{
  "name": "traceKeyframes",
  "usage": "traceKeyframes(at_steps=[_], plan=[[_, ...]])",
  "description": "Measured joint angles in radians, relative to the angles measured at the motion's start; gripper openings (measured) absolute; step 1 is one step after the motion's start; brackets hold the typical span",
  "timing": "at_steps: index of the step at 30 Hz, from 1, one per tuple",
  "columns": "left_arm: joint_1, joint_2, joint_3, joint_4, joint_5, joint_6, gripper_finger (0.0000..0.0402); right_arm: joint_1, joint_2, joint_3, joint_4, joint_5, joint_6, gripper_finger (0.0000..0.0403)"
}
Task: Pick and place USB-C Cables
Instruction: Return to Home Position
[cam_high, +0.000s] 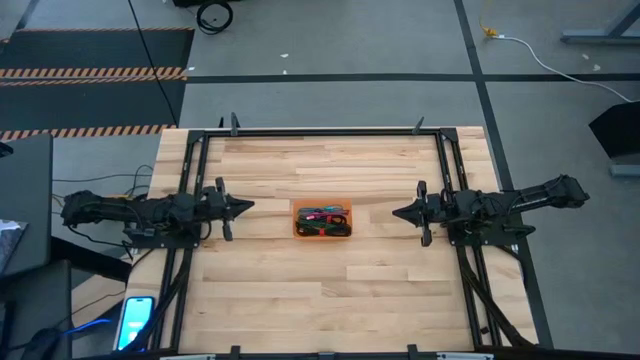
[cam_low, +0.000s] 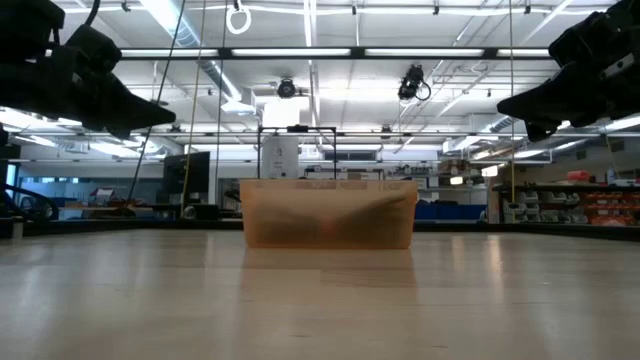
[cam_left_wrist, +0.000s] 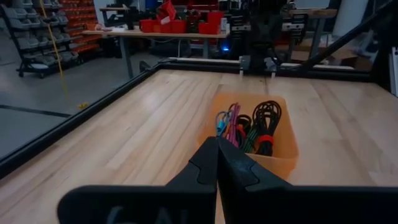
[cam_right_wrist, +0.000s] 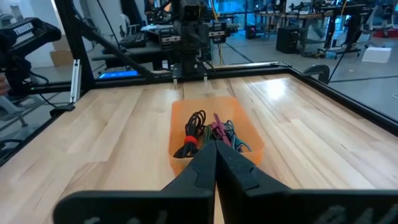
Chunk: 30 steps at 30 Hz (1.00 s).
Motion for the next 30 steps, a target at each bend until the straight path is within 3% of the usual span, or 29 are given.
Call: traceKeyframes(at_steps=[30], plan=[[0.000,0.000,0.000,0.000,0.000,-0.065,0.0005,0.000,0.000,0.000,0.000,-0.003,0.006,0.0018]])
